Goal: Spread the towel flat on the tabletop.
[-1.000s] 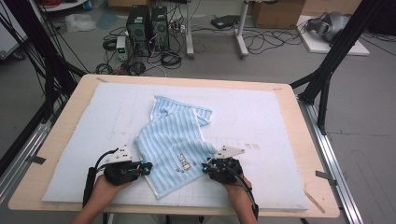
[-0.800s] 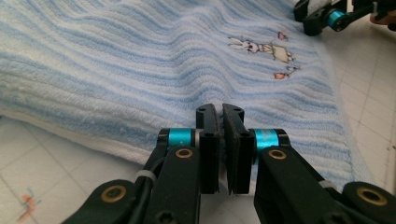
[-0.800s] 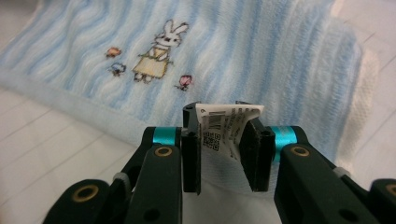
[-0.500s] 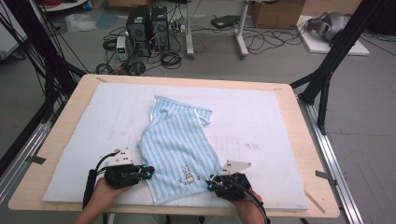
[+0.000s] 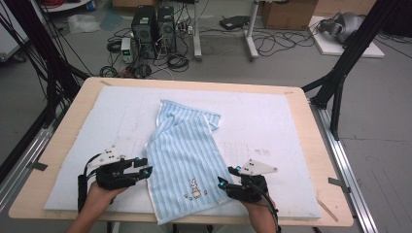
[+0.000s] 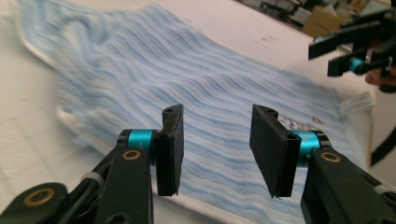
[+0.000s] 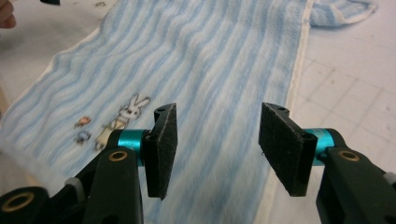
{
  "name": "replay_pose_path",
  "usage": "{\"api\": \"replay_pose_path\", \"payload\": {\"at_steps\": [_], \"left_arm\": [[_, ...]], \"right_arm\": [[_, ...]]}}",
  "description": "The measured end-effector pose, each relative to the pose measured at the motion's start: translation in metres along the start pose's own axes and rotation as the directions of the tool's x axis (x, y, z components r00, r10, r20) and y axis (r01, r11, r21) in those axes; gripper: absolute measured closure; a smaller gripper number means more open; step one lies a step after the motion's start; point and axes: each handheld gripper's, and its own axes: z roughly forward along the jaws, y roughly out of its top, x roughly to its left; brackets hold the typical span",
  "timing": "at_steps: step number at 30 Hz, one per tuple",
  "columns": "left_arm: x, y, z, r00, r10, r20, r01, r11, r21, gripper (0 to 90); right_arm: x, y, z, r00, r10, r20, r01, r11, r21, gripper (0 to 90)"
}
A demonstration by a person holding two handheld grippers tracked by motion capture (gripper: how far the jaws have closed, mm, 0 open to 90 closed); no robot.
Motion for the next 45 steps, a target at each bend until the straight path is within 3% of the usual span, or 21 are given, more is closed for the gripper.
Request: {"api": "replay_pose_path", "payload": {"at_steps": [4,8,9,12,20,28,30,33,36,39,41,44,45], "left_arm": [[0.005,0.001,-0.006,0.9995,-0.001,-0.032,0.0,0.9995,-0.032,55.0],[0.009,0.0,-0.009,0.9987,-0.003,-0.05,0.002,0.9993,-0.036,54.8],[0.009,0.0,-0.01,0.9984,-0.005,-0.056,0.003,0.9993,-0.036,54.7],[0.01,0.0,-0.01,0.9979,-0.011,-0.064,0.008,0.9991,-0.042,54.6],[0.011,0.0,-0.008,0.9975,-0.013,-0.07,0.01,0.9993,-0.036,54.7],[0.014,0.0,-0.007,0.9968,-0.01,-0.079,0.007,0.9994,-0.034,54.7],[0.014,0.0,-0.007,0.9963,-0.009,-0.085,0.006,0.9993,-0.037,54.5],[0.014,0.0,-0.008,0.9954,-0.008,-0.095,0.004,0.9993,-0.037,52.9],[0.016,-0.001,-0.009,0.994,-0.01,-0.109,0.006,0.9993,-0.038,51.2],[0.019,-0.002,-0.009,0.9931,-0.012,-0.116,0.009,0.9995,-0.03,50.4],[0.019,-0.003,-0.01,0.9923,-0.015,-0.123,0.012,0.9997,-0.023,50.1],[0.02,-0.004,-0.013,0.9912,-0.01,-0.132,0.007,0.9997,-0.025,49.8],[0.021,-0.004,-0.015,0.9909,-0.01,-0.134,0.007,0.9997,-0.026,49.7]], "right_arm": [[0.007,0.005,0.026,0.9985,-0.053,-0.011,0.054,0.996,0.069,51.6],[0.011,0.001,0.041,0.9944,-0.105,-0.017,0.106,0.981,0.164,65.0],[0.012,0.001,0.04,0.9934,-0.112,-0.022,0.114,0.981,0.157,72.2],[0.011,-0.001,0.037,0.9929,-0.106,-0.055,0.113,0.98,0.163,82.7],[0.012,-0.009,0.025,0.9898,-0.101,-0.101,0.117,0.978,0.174,86.2],[0.017,-0.013,0.012,0.9824,-0.085,-0.166,0.119,0.971,0.207,82.8],[0.017,-0.013,0.008,0.9845,-0.079,-0.157,0.109,0.975,0.192,72.0],[0.012,-0.01,0.003,0.9934,-0.039,-0.108,0.051,0.992,0.115,60.1],[0.007,-0.006,0.002,0.9982,-0.019,-0.057,0.021,0.999,0.046,52.4],[0.004,-0.001,0.013,0.9997,-0.009,-0.02,0.01,0.999,0.032,51.7],[0.004,0.002,0.025,0.9996,-0.026,-0.003,0.027,0.997,0.07,53.8],[0.007,0.0,0.042,0.9975,-0.07,-0.001,0.07,0.986,0.151,63.8],[0.008,0.0,0.042,0.9965,-0.084,-0.003,0.084,0.986,0.146,69.8]]}}
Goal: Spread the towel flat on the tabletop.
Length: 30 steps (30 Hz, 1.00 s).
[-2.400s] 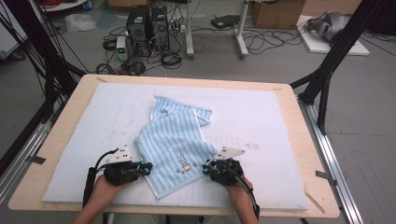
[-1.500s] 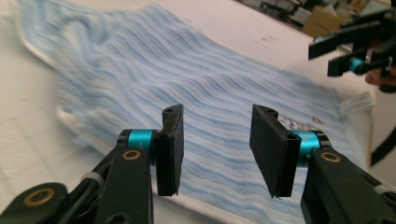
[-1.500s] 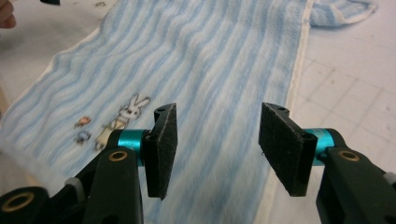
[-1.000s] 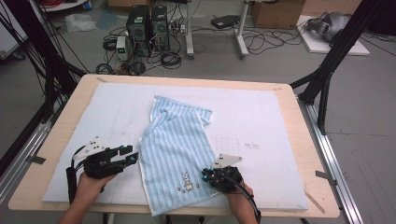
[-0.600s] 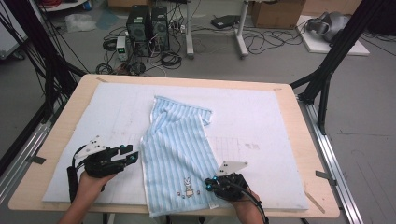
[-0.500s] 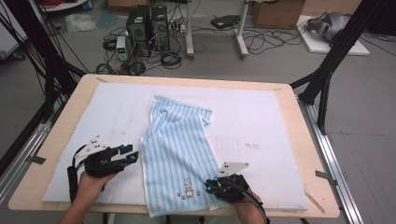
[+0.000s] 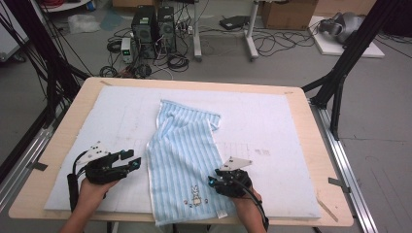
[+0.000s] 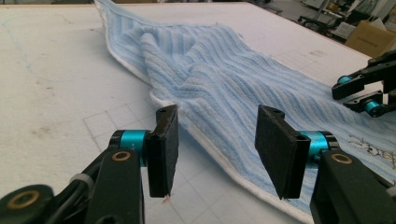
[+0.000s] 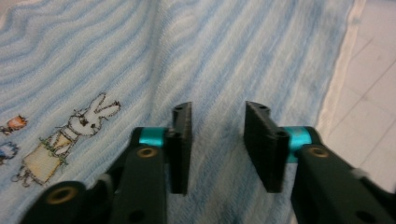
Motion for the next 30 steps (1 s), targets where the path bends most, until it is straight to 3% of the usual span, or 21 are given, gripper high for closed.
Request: {"api": "replay_pose_path", "payload": {"at_steps": [2,3,8,10,11,14,17,22,24,27,30], "left_arm": [[0.002,0.001,-0.003,0.9999,-0.01,-0.011,0.01,0.9999,-0.007,49.5],[0.003,0.001,-0.004,0.9998,-0.014,-0.012,0.014,0.9998,-0.01,49.5],[0.001,0.004,-0.01,0.9998,-0.009,-0.02,0.008,0.9996,-0.029,49.5],[0.002,0.005,-0.01,0.9997,-0.01,-0.022,0.009,0.9994,-0.033,49.5],[0.002,0.005,-0.009,0.9997,-0.009,-0.022,0.009,0.9994,-0.034,49.5],[0.003,0.005,-0.005,0.9997,-0.015,-0.016,0.015,0.9993,-0.035,49.0],[0.007,0.008,0.002,0.9999,-0.016,0.001,0.017,0.9994,-0.032,48.1],[0.02,0.017,0.013,0.9992,-0.039,0.009,0.039,0.9984,-0.041,46.3],[0.021,0.018,0.015,0.9997,-0.026,0.004,0.026,0.9991,-0.032,46.2],[0.02,0.025,0.014,1.0,-0.009,0.0,0.009,0.9987,-0.05,46.0],[0.02,0.033,0.013,0.9999,-0.014,0.001,0.014,0.9963,-0.084,45.5]], "right_arm": [[0.0,0.0,-0.003,0.9995,0.007,-0.032,-0.007,1.0,0.019,82.9],[0.002,-0.002,-0.005,0.9991,0.008,-0.042,-0.007,1.0,0.022,84.7],[0.014,-0.015,-0.025,0.9955,-0.019,-0.093,0.025,0.998,0.065,84.7],[0.016,-0.02,-0.032,0.9947,-0.013,-0.102,0.019,0.998,0.055,73.9],[0.016,-0.021,-0.035,0.9956,-0.006,-0.094,0.009,0.999,0.032,65.0],[0.005,-0.017,-0.043,0.9969,0.05,-0.061,-0.055,0.995,-0.083,52.1],[-0.011,-0.008,-0.04,0.9955,0.095,0.003,-0.094,0.988,-0.125,47.1],[-0.038,0.01,-0.016,0.9883,0.139,0.063,-0.131,0.985,-0.111,40.3],[-0.046,0.014,-0.006,0.9822,0.164,0.092,-0.157,0.984,-0.081,38.6],[-0.047,0.016,0.004,0.9814,0.142,0.13,-0.138,0.99,-0.034,42.0],[-0.045,0.016,0.009,0.985,0.114,0.129,-0.115,0.993,0.001,46.1]]}}
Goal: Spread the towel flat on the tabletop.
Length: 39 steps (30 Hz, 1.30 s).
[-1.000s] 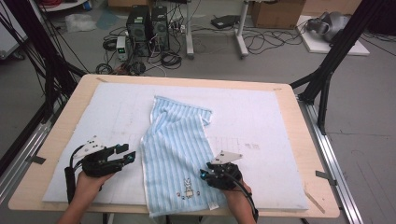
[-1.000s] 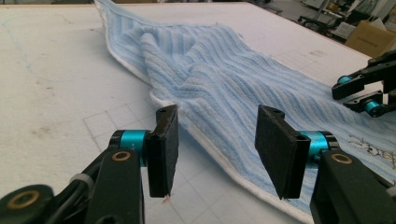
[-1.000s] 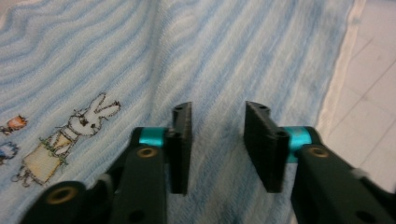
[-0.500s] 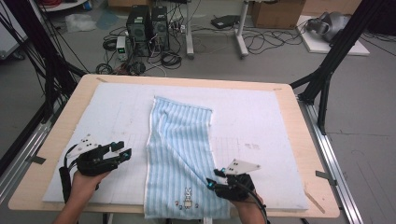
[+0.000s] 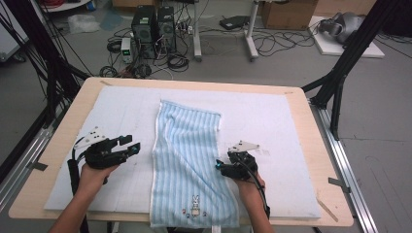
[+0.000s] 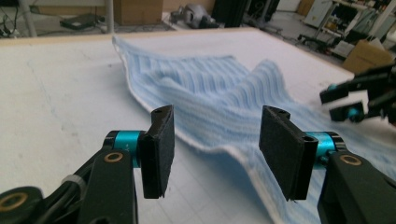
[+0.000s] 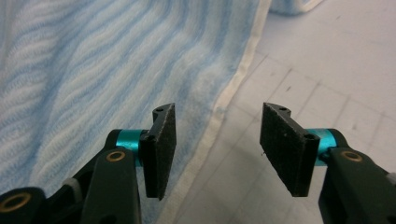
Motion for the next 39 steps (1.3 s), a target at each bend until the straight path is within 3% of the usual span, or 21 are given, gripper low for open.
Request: {"api": "replay_pose_path", "payload": {"at_steps": [3,6,10,13,16,21,25,29,32,39], "left_arm": [[0.004,0.0,0.004,1.0,-0.006,-0.001,0.006,1.0,0.007,45.5],[0.009,-0.005,0.011,0.9998,-0.015,-0.011,0.015,0.9993,0.035,45.4],[0.011,-0.006,0.013,0.9999,-0.009,-0.012,0.01,0.9991,0.04,45.6],[0.011,-0.007,0.014,0.9998,-0.015,-0.017,0.016,0.9988,0.046,45.6],[0.01,-0.008,0.014,0.9997,-0.013,-0.02,0.014,0.9986,0.051,45.6],[0.01,-0.008,0.017,0.9996,-0.012,-0.025,0.014,0.9982,0.058,45.4],[0.013,-0.01,0.022,0.9993,-0.013,-0.034,0.015,0.9975,0.068,44.9],[0.017,-0.009,0.036,0.9984,-0.012,-0.056,0.018,0.9945,0.103,42.5],[0.019,-0.005,0.049,0.9969,-0.02,-0.076,0.027,0.995,0.096,41.9],[0.023,0.016,0.08,0.994,-0.009,-0.109,0.022,0.9928,0.118,41.9]], "right_arm": [[0.002,-0.001,0.003,0.9996,-0.024,-0.018,0.024,1.0,0.013,57.4],[0.004,-0.001,0.001,0.9974,-0.039,-0.061,0.04,0.999,0.019,81.2],[0.011,-0.005,-0.009,0.9942,-0.083,-0.068,0.087,0.995,0.053,86.2],[0.008,-0.015,-0.02,0.9962,-0.066,-0.056,0.07,0.996,0.056,86.2],[0.007,-0.022,-0.029,0.9946,-0.098,-0.035,0.1,0.993,0.059,84.4],[0.003,-0.027,-0.038,0.9952,-0.085,-0.049,0.085,0.996,-0.013,64.4],[-0.003,-0.027,-0.04,0.9983,-0.027,-0.051,0.023,0.997,-0.079,54.6],[-0.01,-0.03,-0.041,0.9991,0.001,-0.041,-0.005,0.995,-0.096,51.4],[-0.014,-0.029,-0.041,0.9995,0.015,-0.027,-0.018,0.994,-0.107,50.1],[-0.017,-0.028,-0.043,0.9996,0.023,-0.015,-0.024,0.992,-0.121,48.7]]}}
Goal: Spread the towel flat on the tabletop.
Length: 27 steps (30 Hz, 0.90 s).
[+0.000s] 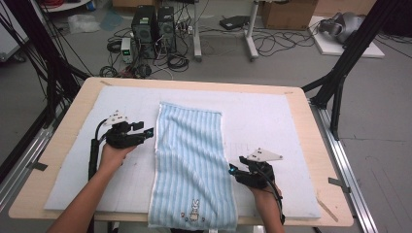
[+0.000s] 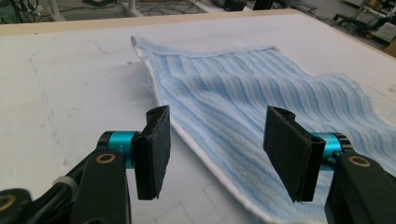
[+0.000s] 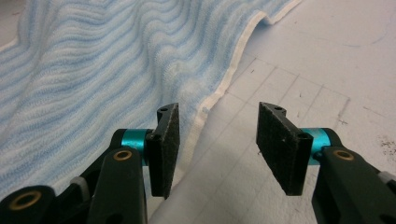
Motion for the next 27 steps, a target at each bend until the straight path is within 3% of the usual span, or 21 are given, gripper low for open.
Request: {"api": "replay_pose_path", "payload": {"at_steps": [4,9,12,15,19,22,24,26,27], "left_arm": [[0.001,0.005,0.021,0.9997,0.005,-0.026,-0.004,0.9993,0.036,42.0],[0.002,0.0,0.047,0.997,-0.001,-0.077,0.01,0.9938,0.11,42.2],[-0.002,-0.005,0.056,0.9975,0.016,-0.068,-0.006,0.9887,0.15,44.4],[-0.01,-0.007,0.061,0.9937,0.078,-0.08,-0.063,0.9822,0.177,46.2],[-0.009,-0.007,0.06,0.995,0.062,-0.078,-0.047,0.9826,0.179,45.3],[-0.011,-0.007,0.061,0.9937,0.083,-0.075,-0.067,0.9788,0.193,45.6],[-0.013,-0.008,0.062,0.9917,0.121,-0.043,-0.109,0.9684,0.224,55.4],[-0.018,-0.008,0.064,0.9863,0.163,-0.028,-0.152,0.9596,0.237,66.4],[-0.02,-0.009,0.064,0.9858,0.168,-0.014,-0.16,0.958,0.238,73.1]], "right_arm": [[0.0,0.0,0.001,1.0,0.002,-0.003,-0.002,1.0,0.003,48.1],[-0.001,0.0,0.001,1.0,0.006,-0.002,-0.006,1.0,0.003,47.5],[0.0,0.0,0.003,0.9999,0.012,-0.012,-0.012,1.0,0.005,47.4],[0.007,0.002,0.01,0.9966,0.019,-0.08,-0.018,1.0,0.013,48.5],[0.03,0.01,0.024,0.984,-0.035,-0.174,0.039,0.999,0.017,50.4],[0.042,0.014,0.036,0.9789,-0.083,-0.187,0.093,0.995,0.045,52.9],[0.045,0.014,0.043,0.9794,-0.103,-0.173,0.119,0.989,0.083,57.6],[0.046,0.013,0.046,0.978,-0.133,-0.161,0.15,0.984,0.093,67.8],[0.045,0.014,0.046,0.9772,-0.122,-0.174,0.141,0.985,0.098,73.4]]}}
